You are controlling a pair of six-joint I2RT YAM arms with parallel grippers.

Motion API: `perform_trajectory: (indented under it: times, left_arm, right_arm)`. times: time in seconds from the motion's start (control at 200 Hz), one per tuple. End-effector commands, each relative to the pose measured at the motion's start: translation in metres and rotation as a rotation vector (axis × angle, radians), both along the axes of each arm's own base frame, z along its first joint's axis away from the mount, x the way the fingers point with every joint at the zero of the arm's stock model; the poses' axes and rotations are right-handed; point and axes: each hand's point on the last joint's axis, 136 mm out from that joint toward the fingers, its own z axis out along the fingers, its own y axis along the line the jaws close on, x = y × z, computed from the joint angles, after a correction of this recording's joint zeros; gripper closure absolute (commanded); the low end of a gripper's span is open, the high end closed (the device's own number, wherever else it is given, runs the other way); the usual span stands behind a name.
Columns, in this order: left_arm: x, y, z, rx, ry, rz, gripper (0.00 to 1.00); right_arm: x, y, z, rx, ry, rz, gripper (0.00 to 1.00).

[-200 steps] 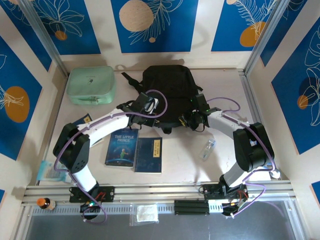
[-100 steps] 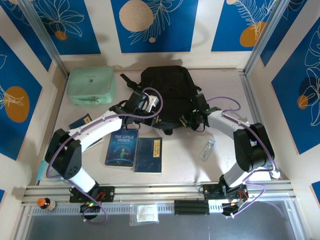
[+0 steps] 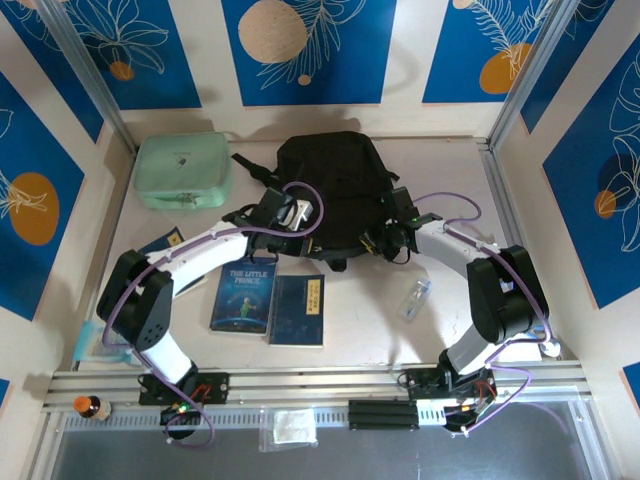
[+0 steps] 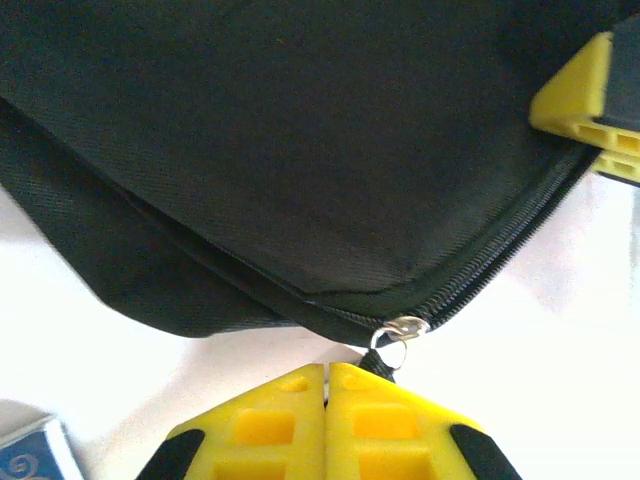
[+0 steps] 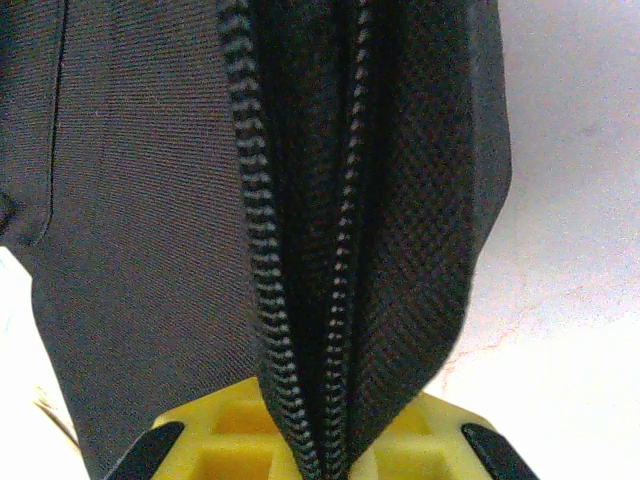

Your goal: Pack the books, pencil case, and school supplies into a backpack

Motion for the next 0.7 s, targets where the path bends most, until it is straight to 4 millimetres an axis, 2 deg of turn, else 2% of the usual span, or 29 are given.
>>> perform_trajectory:
  times: [0.0,0.06,0.19,0.27,0.335,0.455,0.695]
  left_arm:
    - [-0.009,-0.010,0.008,-0.114,0.052,-0.033,0.98]
    - [-0.009,-0.013,0.007,-0.137,0.064,-0.036,0.90]
    - [-0.008,-0.018,0.002,-0.207,0.087,-0.041,0.61]
    - [-0.006,-0.019,-0.002,-0.255,0.098,-0.041,0.52]
    - [-0.004,-0.019,-0.005,-0.283,0.106,-0.040,0.48]
    - [-0.007,-0.026,-0.002,-0.319,0.088,-0.106,0.46]
    - [-0.005,-0.029,-0.019,-0.274,0.061,-0.182,0.44]
  right_arm:
    - [0.008,-0.006,-0.002,-0.034,-0.026,0.003,0.90]
    - [0.009,-0.003,-0.001,-0.020,-0.030,0.014,0.89]
    - [0.011,0.002,0.002,0.001,-0.046,0.036,0.90]
    - [0.011,0.003,0.005,0.006,-0.052,0.043,0.89]
    - [0.012,0.004,0.005,0.008,-0.054,0.049,0.89]
    - [0.013,0.006,0.005,0.014,-0.058,0.059,0.89]
    - [0.015,0.010,0.003,0.036,-0.050,0.068,0.89]
